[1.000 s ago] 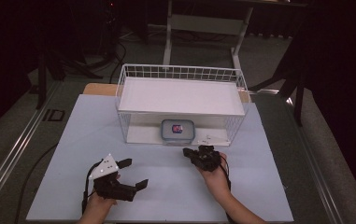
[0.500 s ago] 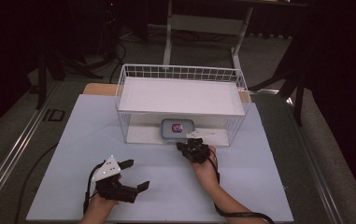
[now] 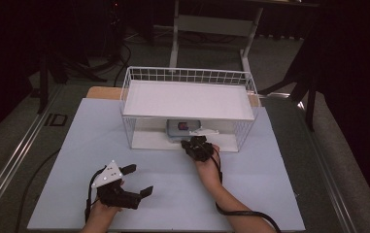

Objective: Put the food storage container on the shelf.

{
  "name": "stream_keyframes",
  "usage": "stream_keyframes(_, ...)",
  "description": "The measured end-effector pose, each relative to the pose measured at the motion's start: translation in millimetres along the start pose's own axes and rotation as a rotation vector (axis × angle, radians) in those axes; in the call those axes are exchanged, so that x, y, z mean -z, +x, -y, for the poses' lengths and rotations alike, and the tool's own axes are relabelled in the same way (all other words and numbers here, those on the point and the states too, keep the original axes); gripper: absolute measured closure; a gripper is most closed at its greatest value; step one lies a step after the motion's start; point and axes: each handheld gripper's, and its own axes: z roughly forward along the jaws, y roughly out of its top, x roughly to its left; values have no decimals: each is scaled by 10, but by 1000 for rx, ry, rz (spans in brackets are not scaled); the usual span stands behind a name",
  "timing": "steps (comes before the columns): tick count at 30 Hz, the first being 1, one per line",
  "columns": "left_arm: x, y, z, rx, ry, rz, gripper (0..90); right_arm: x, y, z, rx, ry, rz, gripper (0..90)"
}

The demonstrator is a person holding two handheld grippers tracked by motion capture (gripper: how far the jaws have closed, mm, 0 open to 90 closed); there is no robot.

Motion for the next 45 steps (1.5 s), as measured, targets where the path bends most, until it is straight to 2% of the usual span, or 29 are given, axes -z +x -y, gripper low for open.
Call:
stream_keyframes(8, 2, 18, 8, 5, 5, -2, 24, -108, -56, -109, -20, -21, 26, 896)
stream_keyframes(12, 13, 12, 3, 4, 0, -16, 24, -149, -62, -131, -43, -5, 54, 895)
stream_keyframes(13, 19, 8, -3, 0, -4, -21, 24, -162, -79, -137, -27, -14, 56, 891)
stream_keyframes(17, 28, 10, -11, 4, -11, -18, 24, -193, -115, -172, -42, -11, 72, 888)
stream_keyframes(19, 23, 15, -6, 4, -5, -17, 24, -216, -114, -181, -47, -4, 63, 889)
stream_keyframes(21, 18, 16, -2, 4, -3, -14, 24, -220, -95, -181, -26, -5, 74, 887)
stream_keyframes(27, 0, -3, 2, -5, 6, -11, 24, -193, -36, -162, -21, -7, 45, 863)
stream_keyframes(29, -8, -6, 3, -11, 9, -9, 24, -174, 10, -140, -6, -13, 47, 837)
stream_keyframes(32, -20, -7, 3, -5, 9, -6, 24, -124, 49, -105, -15, -28, 29, 794)
stream_keyframes(36, -28, -13, -2, -8, 8, -7, 24, -31, 112, -45, 10, -47, 19, 682)
stream_keyframes(39, -31, -17, -2, -7, 10, -9, 24, 33, 124, -4, 6, -40, -12, 634)
stream_keyframes(42, -24, -47, -2, -18, 3, -15, 24, 128, 136, 23, 19, -58, -34, 536)
stream_keyframes(45, -25, -77, -7, -17, -2, -10, 24, 223, 121, 27, -1, -71, -66, 434)
